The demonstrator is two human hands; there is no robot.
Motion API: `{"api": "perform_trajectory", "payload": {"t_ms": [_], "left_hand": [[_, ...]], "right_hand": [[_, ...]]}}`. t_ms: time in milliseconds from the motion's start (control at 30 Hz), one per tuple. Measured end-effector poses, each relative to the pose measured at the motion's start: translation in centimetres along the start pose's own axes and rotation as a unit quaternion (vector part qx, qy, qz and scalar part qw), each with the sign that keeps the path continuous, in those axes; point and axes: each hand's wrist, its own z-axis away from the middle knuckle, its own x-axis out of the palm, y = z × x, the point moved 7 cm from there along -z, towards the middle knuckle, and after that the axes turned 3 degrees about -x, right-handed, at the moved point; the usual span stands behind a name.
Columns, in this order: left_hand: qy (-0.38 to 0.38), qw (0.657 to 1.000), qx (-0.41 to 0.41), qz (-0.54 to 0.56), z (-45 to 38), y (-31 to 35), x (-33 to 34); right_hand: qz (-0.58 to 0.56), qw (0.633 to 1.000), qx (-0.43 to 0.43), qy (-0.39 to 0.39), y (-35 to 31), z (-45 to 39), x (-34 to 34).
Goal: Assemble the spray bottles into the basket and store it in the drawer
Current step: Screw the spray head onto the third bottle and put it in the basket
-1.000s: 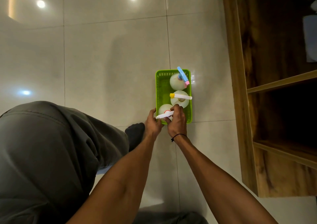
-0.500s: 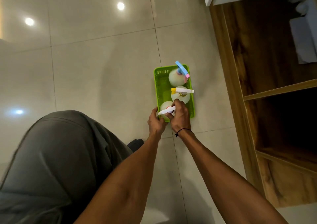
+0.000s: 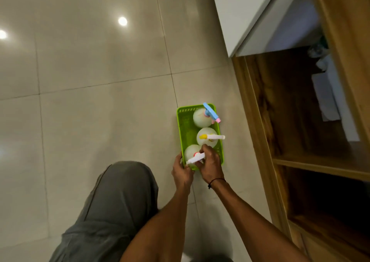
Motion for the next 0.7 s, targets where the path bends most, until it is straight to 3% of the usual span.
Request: {"api": "perform_trajectory", "payload": {"t_ms": [267, 600, 700], "left_hand": [[0.010, 1.000, 0.012, -0.011, -0.6, 1.3, 1.3], [-0.016, 1.000, -0.020, 0.006, -0.3, 2.6, 4.0], [0.006, 0.999, -0.044, -0.003, -0.2, 1.8, 3.9]], "right_hand": [[-0.018, 0.999, -0.009, -0.036, 0.7, -1.5, -0.5], [-0.018, 0.997, -0.038, -0.071, 2.2, -3.7, -1.7], [-0.017, 0.996, -0.034, -0.077, 2.0, -3.6, -1.5]]}}
